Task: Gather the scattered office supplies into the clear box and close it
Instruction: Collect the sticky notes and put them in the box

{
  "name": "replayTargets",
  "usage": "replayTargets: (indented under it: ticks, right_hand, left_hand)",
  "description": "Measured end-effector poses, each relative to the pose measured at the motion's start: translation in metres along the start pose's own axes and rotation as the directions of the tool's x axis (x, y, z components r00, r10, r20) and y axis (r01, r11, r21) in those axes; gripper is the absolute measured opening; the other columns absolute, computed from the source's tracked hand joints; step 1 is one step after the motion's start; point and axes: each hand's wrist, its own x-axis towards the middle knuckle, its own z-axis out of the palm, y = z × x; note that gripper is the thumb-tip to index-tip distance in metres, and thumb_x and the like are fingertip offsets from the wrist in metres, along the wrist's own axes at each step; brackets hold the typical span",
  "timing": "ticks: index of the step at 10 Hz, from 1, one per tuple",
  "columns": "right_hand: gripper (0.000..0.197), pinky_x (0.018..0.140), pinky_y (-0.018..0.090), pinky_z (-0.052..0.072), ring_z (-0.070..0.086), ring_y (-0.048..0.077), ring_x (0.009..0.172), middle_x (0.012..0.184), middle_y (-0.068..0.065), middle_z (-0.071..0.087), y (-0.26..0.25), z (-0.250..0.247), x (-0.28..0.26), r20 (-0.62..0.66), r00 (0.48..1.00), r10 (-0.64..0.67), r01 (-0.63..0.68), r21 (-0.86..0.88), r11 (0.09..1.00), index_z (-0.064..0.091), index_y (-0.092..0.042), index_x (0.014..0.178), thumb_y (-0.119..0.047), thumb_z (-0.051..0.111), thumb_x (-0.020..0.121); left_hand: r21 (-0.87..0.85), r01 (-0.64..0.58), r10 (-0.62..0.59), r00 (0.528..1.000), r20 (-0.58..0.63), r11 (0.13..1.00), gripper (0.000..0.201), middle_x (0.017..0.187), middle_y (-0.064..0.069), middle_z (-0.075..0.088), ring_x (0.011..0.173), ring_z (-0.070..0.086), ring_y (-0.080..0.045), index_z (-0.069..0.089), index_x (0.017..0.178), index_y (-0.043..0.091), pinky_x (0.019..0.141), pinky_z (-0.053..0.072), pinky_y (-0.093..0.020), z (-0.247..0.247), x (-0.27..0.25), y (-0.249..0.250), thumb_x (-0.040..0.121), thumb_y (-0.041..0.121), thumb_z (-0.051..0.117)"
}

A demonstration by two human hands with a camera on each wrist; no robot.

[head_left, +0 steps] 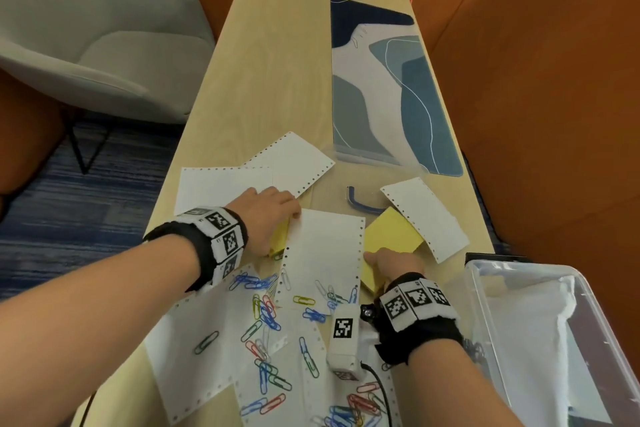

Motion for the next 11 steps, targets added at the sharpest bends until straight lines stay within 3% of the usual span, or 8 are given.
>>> replayTargets:
  ticks: [1,2,3,6,7,8,10,11]
  right_hand:
    - [0.028,0.057,0.031,0.040,0.048,0.026,0.064,0.082,0.013,0.052,-0.004,-0.004,0.003,0.058,0.998,0.034,-0.044,0.182,0.982,0.047,0.000,0.107,-0.007,0.059,0.083]
    - [0.008,0.080,0.044,0.050,0.051,0.025,0.070,0.083,0.013,0.053,-0.003,-0.009,-0.003,0.105,0.994,0.013,-0.044,0.300,0.953,0.055,-0.002,0.089,-0.002,0.054,0.081]
    - [0.024,0.101,0.050,0.041,0.049,0.022,0.071,0.072,0.005,0.049,0.004,-0.010,-0.007,0.128,0.989,-0.069,0.020,0.350,0.936,0.049,-0.011,0.064,-0.003,0.046,0.087]
    - [0.028,0.083,0.036,0.039,0.045,0.017,0.064,0.069,0.003,0.047,0.011,-0.019,-0.021,0.091,0.985,-0.143,0.091,0.429,0.899,0.048,-0.012,0.064,-0.002,0.043,0.088]
    - [0.019,0.082,0.035,0.039,0.045,0.018,0.065,0.086,0.016,0.054,0.012,-0.027,-0.024,0.008,0.985,-0.173,0.148,0.480,0.865,0.059,-0.001,0.081,-0.001,0.042,0.088]
    - [0.037,0.082,0.035,0.039,0.046,0.021,0.070,0.121,0.031,0.054,0.010,-0.036,-0.030,-0.054,0.974,-0.219,0.217,0.496,0.841,0.050,0.014,0.121,0.000,0.042,0.088]
    - [0.038,0.081,0.035,0.041,0.042,0.011,0.057,0.087,0.019,0.054,0.001,-0.051,-0.046,-0.116,0.957,-0.266,0.288,0.503,0.815,0.048,0.015,0.123,0.001,0.045,0.088]
    - [0.035,0.080,0.033,0.040,0.044,0.013,0.058,0.069,0.005,0.048,-0.003,-0.058,-0.050,-0.081,0.945,-0.315,0.315,0.473,0.823,0.049,0.015,0.119,0.002,0.047,0.087]
  left_hand:
    - [0.078,-0.015,0.004,0.992,0.130,0.997,0.079,0.147,0.003,0.030,0.133,0.031,-0.019,0.022,0.141,0.024,0.102,0.033,-0.038,-0.002,0.009,0.001,0.076,0.020,0.066]
    - [0.098,0.008,-0.024,0.985,0.169,0.995,0.087,0.147,0.001,0.033,0.134,0.031,-0.020,0.016,0.144,0.024,0.101,0.032,-0.039,-0.004,0.017,0.003,0.075,0.020,0.068]
    - [0.180,-0.022,-0.010,0.985,0.175,0.983,0.089,0.145,0.001,0.036,0.132,0.033,-0.020,0.017,0.143,0.024,0.099,0.031,-0.039,-0.007,0.021,0.008,0.073,0.014,0.070]
    - [0.297,-0.145,0.104,0.983,0.150,0.944,0.105,0.139,0.001,0.035,0.130,0.030,-0.017,0.018,0.140,0.021,0.111,0.018,-0.042,-0.002,0.010,0.026,0.058,0.038,0.081]
    - [0.331,-0.157,0.115,0.983,0.141,0.931,0.098,0.129,-0.001,0.039,0.120,0.035,-0.019,0.032,0.132,0.019,0.104,0.027,-0.036,-0.005,0.008,0.029,0.052,0.045,0.083]
    - [0.341,-0.167,0.104,0.975,0.196,0.925,0.080,0.125,-0.002,0.040,0.118,0.035,-0.020,0.045,0.124,0.019,0.101,0.031,-0.034,-0.010,0.007,0.032,0.057,0.043,0.081]
    - [0.068,-0.081,0.072,0.990,0.123,0.994,0.017,0.092,0.001,0.057,0.089,0.048,-0.020,0.060,0.090,0.023,0.091,0.041,-0.030,-0.027,0.006,0.043,0.077,0.012,0.063]
    - [-0.109,-0.045,0.047,0.999,0.019,0.993,0.027,0.077,0.003,0.051,0.079,0.049,-0.020,0.061,0.090,0.022,0.073,0.042,-0.027,-0.035,0.004,0.053,0.078,-0.001,0.052]
